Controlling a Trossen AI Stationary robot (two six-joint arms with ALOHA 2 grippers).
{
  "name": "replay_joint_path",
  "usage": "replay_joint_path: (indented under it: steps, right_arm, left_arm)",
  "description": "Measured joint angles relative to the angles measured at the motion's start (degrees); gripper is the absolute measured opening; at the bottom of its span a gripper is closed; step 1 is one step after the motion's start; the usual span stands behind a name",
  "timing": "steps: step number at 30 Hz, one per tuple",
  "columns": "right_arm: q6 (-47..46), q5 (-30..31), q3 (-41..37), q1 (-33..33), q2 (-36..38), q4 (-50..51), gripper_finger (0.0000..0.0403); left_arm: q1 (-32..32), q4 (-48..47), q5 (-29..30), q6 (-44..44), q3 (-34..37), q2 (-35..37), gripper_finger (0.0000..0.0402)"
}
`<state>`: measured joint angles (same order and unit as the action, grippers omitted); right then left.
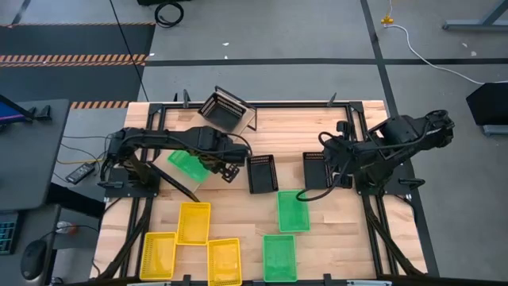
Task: Stack baskets on shelf by color
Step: Put the top left green bin on the shelf
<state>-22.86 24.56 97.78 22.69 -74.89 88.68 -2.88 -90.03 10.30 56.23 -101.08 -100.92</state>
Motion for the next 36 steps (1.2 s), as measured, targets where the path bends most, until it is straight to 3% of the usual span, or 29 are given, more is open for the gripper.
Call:
replay_joint_path:
  steps: [10, 15, 26, 31, 36]
  right_arm:
    - [0.5, -0.1, 0.0, -1.8, 0.0, 0.0, 0.0162]
    - [0.5, -0.1, 0.0, -2.7, 0.0, -0.3, 0.0162]
    - [-0.4, -0.2, 0.0, -3.4, 0.0, -0.3, 0.0162]
    - [-0.5, -0.4, 0.0, -3.4, 0.0, 0.0, 0.0162]
    - [-0.5, -0.4, 0.0, -3.4, 0.0, 0.1, 0.0162]
  left_arm:
    - [2.1, -0.2, 2.5, -4.2, 0.3, 1.8, 0.0012]
    - [6.0, 0.1, 3.2, -8.0, 0.3, 1.7, 0.0010]
    - [11.9, 10.2, 3.1, -11.8, 0.3, 1.6, 0.0015]
    - [12.8, 10.4, 4.0, -14.5, 0.3, 1.6, 0.0009]
    - [13.8, 10.3, 3.5, -15.2, 0.3, 1.6, 0.0029]
